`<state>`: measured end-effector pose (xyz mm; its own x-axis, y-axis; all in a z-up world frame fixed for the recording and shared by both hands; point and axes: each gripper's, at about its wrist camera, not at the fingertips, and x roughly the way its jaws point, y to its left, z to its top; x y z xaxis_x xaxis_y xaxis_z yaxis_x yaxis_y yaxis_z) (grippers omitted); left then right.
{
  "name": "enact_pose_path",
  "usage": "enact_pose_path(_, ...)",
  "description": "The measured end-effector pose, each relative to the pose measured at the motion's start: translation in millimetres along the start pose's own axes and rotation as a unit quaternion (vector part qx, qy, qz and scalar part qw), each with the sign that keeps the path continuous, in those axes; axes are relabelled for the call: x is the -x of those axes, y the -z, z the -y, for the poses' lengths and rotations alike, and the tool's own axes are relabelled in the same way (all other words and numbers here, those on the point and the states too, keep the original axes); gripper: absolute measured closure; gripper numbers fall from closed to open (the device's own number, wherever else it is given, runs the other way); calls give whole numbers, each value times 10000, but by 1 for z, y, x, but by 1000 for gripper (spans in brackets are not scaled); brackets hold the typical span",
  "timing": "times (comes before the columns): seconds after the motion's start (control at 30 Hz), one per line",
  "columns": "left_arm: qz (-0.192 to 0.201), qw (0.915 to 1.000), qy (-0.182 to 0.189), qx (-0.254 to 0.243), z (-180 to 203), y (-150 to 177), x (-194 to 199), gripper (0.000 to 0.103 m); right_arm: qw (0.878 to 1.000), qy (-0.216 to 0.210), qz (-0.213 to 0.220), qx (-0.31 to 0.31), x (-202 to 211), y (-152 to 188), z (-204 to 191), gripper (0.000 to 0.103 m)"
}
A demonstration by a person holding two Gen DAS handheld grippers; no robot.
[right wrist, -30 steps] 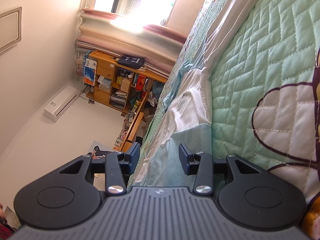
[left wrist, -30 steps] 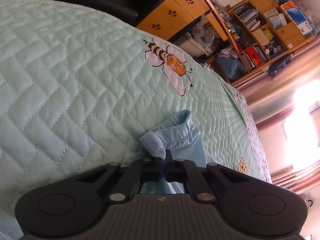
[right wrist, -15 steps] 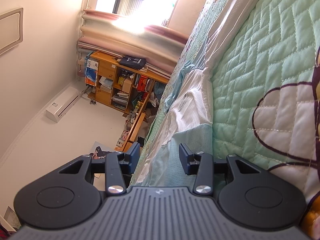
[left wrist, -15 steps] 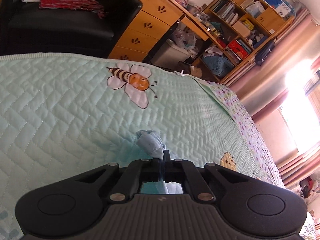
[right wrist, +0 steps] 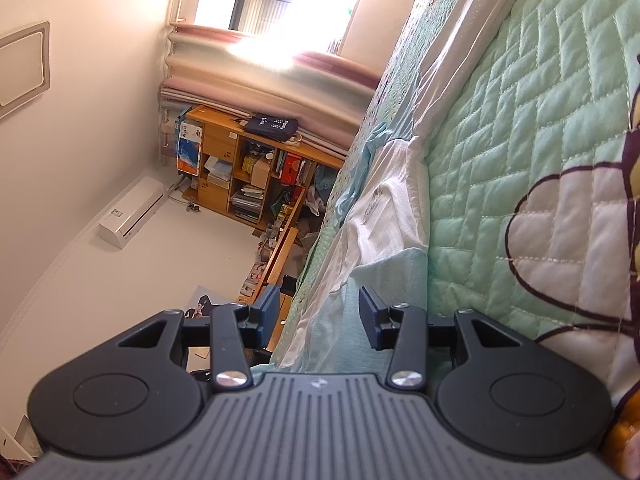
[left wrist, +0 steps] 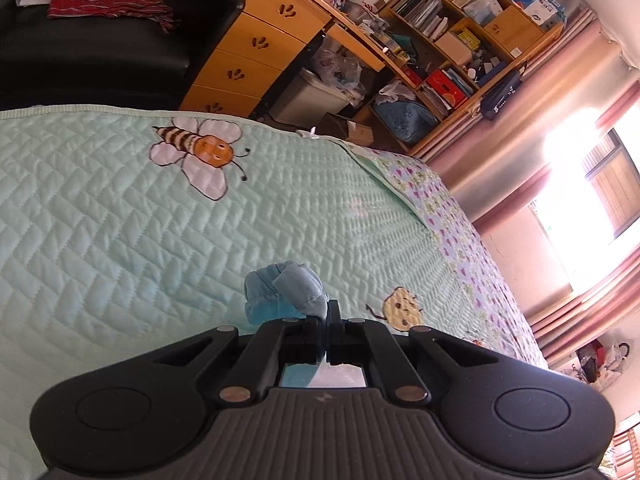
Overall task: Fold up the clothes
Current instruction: 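Lift the sleeve cuff with the left gripper and carry it across the jacket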
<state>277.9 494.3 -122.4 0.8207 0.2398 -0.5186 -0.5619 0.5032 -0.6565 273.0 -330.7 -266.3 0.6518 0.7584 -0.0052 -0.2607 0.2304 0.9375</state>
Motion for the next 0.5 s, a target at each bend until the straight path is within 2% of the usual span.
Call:
enact_pose_path(0.1, -23, 9999, 132, -13, 12, 2, -2, 103, 10000, -32, 5, -15, 1, 0, 0, 57)
enact_pose_path(0.3, -177, 9990, 219, -339, 40, 15, -9, 103, 9999, -120, 17, -65, 3, 0, 0, 56)
enact_pose_path(0.5, -291, 9939, -68, -1059, 64, 44, -19, 103, 9998, -189, 21, -103, 4, -1, 0, 55)
